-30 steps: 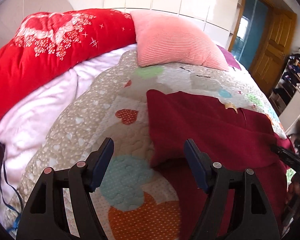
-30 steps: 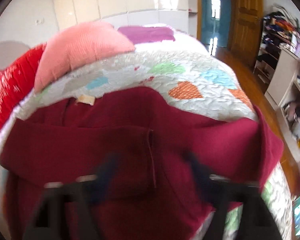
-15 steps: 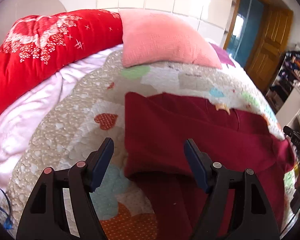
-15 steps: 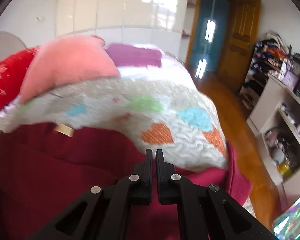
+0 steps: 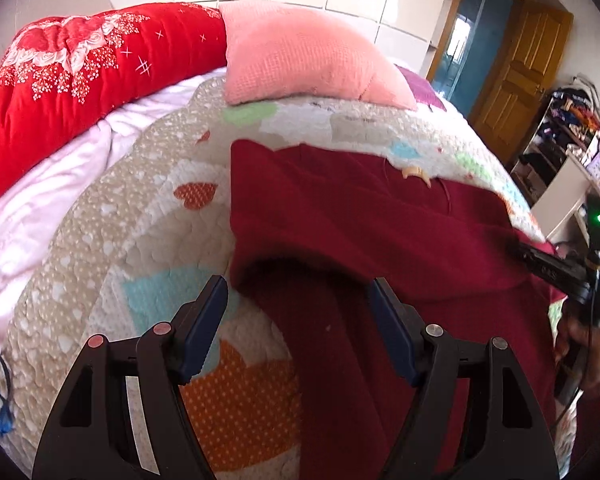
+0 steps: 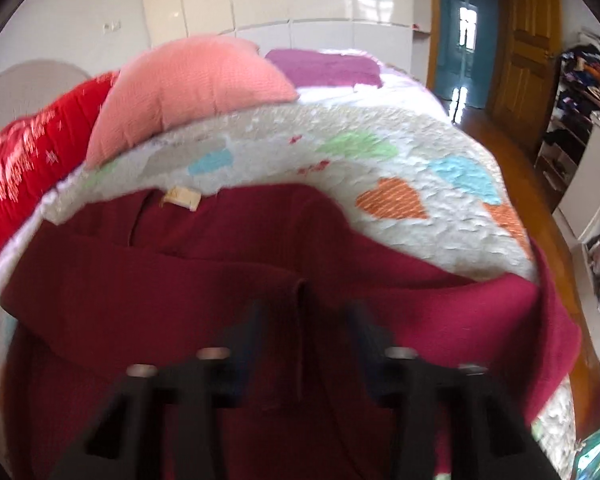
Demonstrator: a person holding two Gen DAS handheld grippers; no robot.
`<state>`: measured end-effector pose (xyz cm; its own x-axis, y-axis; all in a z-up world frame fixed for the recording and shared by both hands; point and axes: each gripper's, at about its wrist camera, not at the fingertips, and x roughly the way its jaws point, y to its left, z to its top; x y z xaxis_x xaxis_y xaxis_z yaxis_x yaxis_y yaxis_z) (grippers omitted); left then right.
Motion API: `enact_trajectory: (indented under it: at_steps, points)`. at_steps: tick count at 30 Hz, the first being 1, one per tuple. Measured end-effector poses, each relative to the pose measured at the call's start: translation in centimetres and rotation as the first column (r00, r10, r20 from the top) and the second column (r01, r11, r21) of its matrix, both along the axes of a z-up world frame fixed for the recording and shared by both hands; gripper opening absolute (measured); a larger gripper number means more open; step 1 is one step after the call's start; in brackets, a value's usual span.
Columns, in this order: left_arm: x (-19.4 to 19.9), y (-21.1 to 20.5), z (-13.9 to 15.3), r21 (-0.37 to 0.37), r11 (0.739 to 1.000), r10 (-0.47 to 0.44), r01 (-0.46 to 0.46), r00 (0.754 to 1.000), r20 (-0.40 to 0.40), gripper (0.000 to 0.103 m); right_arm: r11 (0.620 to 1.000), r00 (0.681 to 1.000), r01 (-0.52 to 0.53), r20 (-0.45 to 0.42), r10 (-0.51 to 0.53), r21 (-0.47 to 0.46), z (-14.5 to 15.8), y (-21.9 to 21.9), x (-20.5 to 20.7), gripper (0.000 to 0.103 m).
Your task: Fold small clothes
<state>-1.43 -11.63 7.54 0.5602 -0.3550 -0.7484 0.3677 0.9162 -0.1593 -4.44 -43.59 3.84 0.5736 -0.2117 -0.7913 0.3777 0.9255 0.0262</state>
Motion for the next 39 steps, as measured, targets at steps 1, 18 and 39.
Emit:
enact_trajectory:
  at_steps: [1, 18, 39]
  points:
    - [-0.1, 0.1, -0.1, 0.008, 1.0, 0.0, 0.0, 1.0, 0.001, 0.073, 1.0, 1.0, 0.0, -0.005, 0.0, -0.011, -0.1, 0.1, 0.1, 0.009]
    - [-2.7, 0.6, -1.6, 0.001, 0.998, -0.066, 0.066, 0.995, -0.074, 0.073, 0.994, 0.993, 0.098, 0.07, -0.094, -0.051, 3.7, 0.0, -2.3, 0.029]
    - [-2.9, 7.4, 2.3, 0.072, 0.995, 0.067, -0.068, 0.998, 0.023, 0.074, 0.703, 0.749, -0.652, 0.092, 0.657, 0.285, -0.4, 26.4, -11.2, 0.032]
